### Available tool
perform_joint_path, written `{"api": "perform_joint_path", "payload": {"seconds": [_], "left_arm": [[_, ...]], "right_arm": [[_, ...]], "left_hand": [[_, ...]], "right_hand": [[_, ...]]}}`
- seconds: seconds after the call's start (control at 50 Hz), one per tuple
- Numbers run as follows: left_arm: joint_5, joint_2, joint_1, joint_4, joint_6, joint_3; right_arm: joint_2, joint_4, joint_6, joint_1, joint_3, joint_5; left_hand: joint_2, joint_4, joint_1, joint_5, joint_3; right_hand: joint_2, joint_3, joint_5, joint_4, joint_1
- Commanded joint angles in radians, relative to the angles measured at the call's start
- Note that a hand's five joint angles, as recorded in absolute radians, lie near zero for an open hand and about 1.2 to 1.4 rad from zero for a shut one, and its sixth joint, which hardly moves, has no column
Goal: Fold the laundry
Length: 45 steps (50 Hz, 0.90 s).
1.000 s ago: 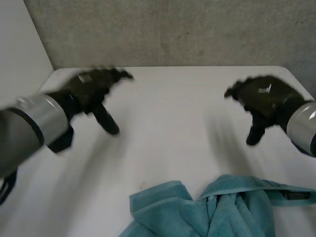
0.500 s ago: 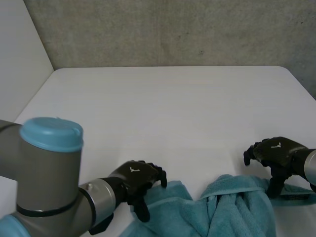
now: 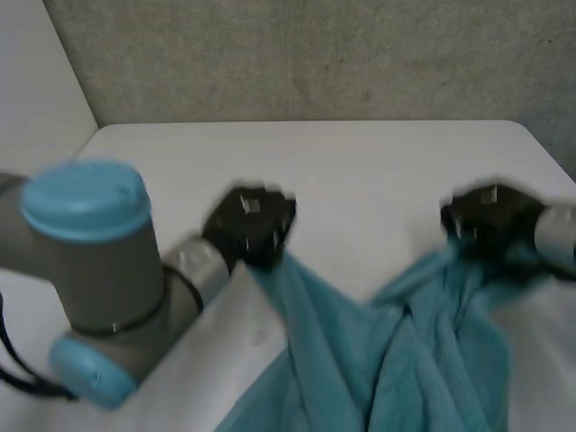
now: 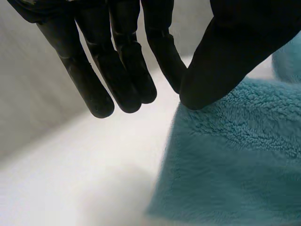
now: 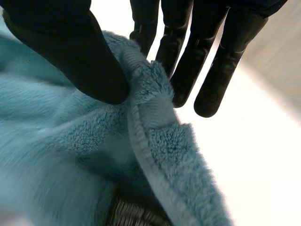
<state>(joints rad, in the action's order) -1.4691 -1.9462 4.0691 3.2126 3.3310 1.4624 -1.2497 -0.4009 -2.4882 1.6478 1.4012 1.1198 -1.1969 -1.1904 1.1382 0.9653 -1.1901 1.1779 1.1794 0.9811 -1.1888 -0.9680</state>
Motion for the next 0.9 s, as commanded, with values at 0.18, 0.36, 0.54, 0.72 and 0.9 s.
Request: {"api": "perform_joint_path", "payload": {"seconds": [0.18, 0.36, 0.54, 0.72, 0.9], "left_arm": [[-0.125, 0.259, 0.192, 0.536, 0.157, -0.171], [-0.119, 0.299, 0.217, 0.501, 0.157, 0.088], [-0.117, 0.173, 0.244, 0.5, 0.162, 0.332], [-0.117, -0.014, 0.281, 0.497, 0.211, 0.401], [-0.119, -0.034, 0.287, 0.486, 0.214, 0.406]], "right_arm": [[-0.223, 0.643, -0.577, 0.079, -0.289, 0.222], [-0.275, 0.738, -0.574, 0.092, 0.018, 0.192], [-0.082, 0.734, -0.546, 0.095, 0.219, 0.135], [0.079, 0.68, -0.404, 0.086, 0.272, 0.146], [0.079, 0.583, -0.373, 0.081, 0.323, 0.146]], "left_hand": [[-0.199, -0.206, 0.258, 0.256, -0.206], [-0.199, -0.206, 0.258, 0.256, -0.206], [-0.199, -0.206, 0.258, 0.256, -0.206], [-0.199, -0.206, 0.258, 0.256, -0.206], [0.105, 0.098, -0.046, -0.048, 0.098]], "right_hand": [[0.218, 0.217, 0.241, -0.207, -0.428], [0.218, 0.217, 0.241, -0.207, -0.428], [0.218, 0.217, 0.241, -0.207, -0.428], [0.218, 0.217, 0.241, -0.207, -0.428], [-0.215, -0.216, -0.192, 0.225, 0.005]]}}
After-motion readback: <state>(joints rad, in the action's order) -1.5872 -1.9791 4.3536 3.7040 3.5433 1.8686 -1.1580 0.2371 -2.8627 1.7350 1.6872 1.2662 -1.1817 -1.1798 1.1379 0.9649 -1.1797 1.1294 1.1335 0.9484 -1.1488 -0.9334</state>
